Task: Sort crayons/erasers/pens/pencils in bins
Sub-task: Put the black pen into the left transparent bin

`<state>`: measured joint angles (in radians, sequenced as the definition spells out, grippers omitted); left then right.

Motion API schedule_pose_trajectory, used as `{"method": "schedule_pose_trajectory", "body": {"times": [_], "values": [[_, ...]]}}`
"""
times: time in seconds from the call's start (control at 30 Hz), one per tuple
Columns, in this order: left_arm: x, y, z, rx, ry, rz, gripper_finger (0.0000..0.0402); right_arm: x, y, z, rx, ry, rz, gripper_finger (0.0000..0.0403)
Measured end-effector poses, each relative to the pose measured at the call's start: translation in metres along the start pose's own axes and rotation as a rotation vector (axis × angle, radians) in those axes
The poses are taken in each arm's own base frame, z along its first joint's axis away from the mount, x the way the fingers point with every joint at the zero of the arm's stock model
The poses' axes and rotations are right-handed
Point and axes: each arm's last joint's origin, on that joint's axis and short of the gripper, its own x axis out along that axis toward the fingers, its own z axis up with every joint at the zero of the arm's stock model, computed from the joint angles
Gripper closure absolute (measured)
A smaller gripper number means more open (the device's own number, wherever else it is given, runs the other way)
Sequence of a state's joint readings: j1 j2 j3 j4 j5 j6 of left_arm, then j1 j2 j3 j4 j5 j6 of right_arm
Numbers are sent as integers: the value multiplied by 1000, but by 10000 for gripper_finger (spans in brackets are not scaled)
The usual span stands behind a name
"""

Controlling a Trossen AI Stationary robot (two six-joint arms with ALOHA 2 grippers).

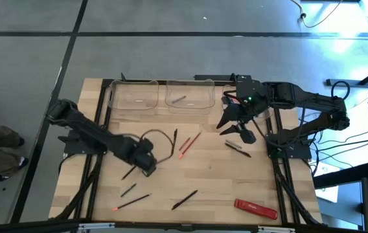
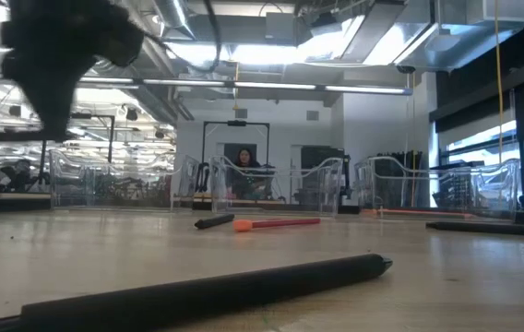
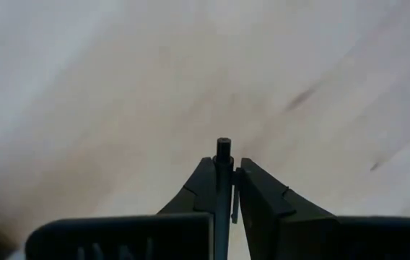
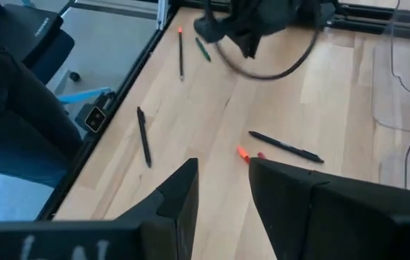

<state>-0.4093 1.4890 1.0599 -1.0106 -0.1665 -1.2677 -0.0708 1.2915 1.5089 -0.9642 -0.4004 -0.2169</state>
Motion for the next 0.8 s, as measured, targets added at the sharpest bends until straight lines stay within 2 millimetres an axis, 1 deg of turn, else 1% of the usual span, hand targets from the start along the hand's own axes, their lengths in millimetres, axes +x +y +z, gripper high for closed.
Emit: {"method": "schedule_pose_trajectory", "body": {"times": [0.17, 0.37, 0.47, 0.63, 0.73, 0.8], "values": [[-26, 25, 30, -50, -154, -49, 379, 0, -1, 0, 0, 7, -21, 276], [-56, 61, 67, -30, -325, -33, 375, -1, -6, -1, 1, 39, -192, 276], [-69, 79, 88, -14, -402, 8, 374, -2, -11, -1, 3, 40, -274, 276], [-88, 109, 123, 60, -479, 119, 373, -7, -22, 6, 4, -21, -431, 276], [-96, 130, 141, 98, -503, 191, 373, -10, -30, 10, 8, -68, -521, 276], [-97, 143, 150, 126, -517, 236, 373, -10, -37, 12, 16, -86, -555, 276]]}}
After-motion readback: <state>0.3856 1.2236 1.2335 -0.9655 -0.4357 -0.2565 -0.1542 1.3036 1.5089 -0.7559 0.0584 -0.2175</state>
